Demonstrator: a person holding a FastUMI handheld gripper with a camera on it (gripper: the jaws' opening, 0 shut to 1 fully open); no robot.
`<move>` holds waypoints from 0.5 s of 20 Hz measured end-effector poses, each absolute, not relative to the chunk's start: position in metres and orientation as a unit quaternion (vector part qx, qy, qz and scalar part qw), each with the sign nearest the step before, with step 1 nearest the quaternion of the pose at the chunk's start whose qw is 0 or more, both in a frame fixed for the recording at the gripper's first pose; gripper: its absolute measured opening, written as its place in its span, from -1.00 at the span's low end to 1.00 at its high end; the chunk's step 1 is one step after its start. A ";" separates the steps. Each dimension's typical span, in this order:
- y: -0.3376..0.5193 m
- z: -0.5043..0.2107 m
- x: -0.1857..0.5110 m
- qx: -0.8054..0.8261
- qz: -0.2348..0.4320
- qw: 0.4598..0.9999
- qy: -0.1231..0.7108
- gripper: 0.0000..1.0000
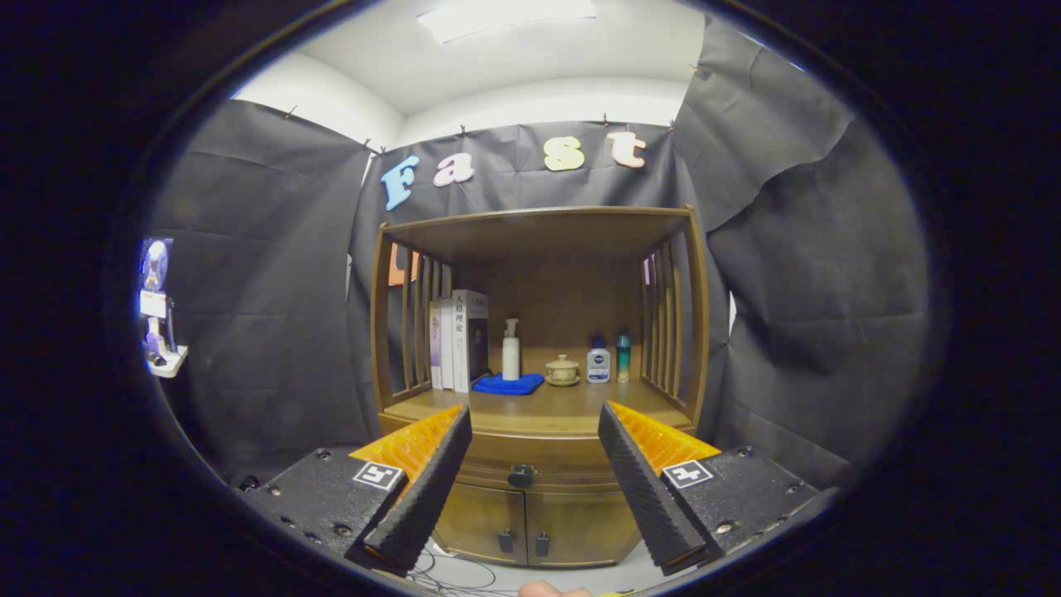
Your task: Pull open the drawer, take out the items inside it, and place them on the countertop above the cabinet.
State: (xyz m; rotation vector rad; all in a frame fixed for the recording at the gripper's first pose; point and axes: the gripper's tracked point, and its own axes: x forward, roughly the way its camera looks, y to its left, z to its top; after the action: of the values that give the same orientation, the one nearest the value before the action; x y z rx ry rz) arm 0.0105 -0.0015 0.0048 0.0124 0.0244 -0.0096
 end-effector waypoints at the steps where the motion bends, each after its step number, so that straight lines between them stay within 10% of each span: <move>1: -0.001 0.008 0.012 0.006 -0.005 1.000 0.012 0.98; 10: 0.017 0.014 0.016 0.013 0.010 1.000 0.017 0.98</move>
State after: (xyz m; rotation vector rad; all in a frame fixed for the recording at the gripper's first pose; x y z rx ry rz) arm 0.0162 0.0167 0.0145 0.0260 0.0335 0.0198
